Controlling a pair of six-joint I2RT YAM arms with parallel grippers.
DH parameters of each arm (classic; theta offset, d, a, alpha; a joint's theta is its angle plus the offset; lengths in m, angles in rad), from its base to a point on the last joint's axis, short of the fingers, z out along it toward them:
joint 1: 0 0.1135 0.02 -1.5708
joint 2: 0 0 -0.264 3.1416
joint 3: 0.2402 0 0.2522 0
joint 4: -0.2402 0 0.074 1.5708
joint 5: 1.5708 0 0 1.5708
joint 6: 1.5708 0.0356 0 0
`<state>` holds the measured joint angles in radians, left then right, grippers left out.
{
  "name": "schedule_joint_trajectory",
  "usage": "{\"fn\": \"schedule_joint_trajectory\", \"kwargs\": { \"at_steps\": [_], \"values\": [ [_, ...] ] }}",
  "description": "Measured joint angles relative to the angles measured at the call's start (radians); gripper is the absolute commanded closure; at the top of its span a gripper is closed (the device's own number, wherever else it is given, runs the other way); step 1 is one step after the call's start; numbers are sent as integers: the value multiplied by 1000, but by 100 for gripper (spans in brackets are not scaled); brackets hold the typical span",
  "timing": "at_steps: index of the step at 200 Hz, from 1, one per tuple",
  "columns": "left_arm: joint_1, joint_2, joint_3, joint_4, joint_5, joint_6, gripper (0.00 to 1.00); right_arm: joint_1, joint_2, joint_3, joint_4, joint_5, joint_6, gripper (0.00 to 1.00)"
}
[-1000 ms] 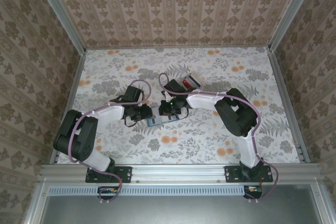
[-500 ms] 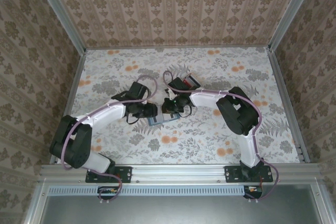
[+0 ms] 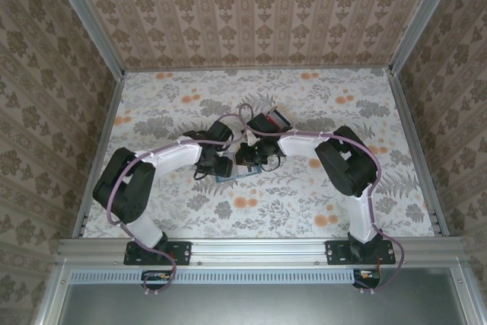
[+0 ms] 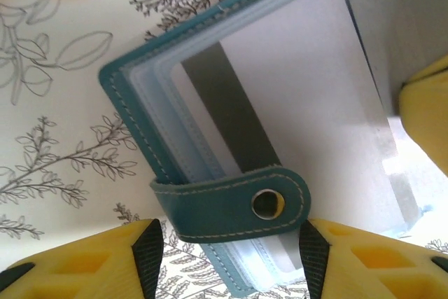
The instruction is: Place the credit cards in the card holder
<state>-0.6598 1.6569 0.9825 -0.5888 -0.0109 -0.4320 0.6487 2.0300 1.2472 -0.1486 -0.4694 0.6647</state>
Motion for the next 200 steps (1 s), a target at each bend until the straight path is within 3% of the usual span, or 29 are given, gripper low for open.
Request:
{"fn": "schedule_joint_trajectory", "kwargs": {
  "at_steps": [54, 114, 138, 200],
  "values": [
    [-1, 61, 56, -6, -43, 15, 46, -2, -9, -19, 21, -4, 13, 89],
    [2, 76, 67, -10, -68, 31, 89, -4, -18, -32, 20, -6, 15, 88],
    [13, 62, 67, -10, -63, 29, 99, -5, -20, -35, 18, -6, 15, 89],
    [72, -54, 31, 65, 37, 14, 100, -10, -30, -23, -30, -5, -23, 86]
  ]
}}
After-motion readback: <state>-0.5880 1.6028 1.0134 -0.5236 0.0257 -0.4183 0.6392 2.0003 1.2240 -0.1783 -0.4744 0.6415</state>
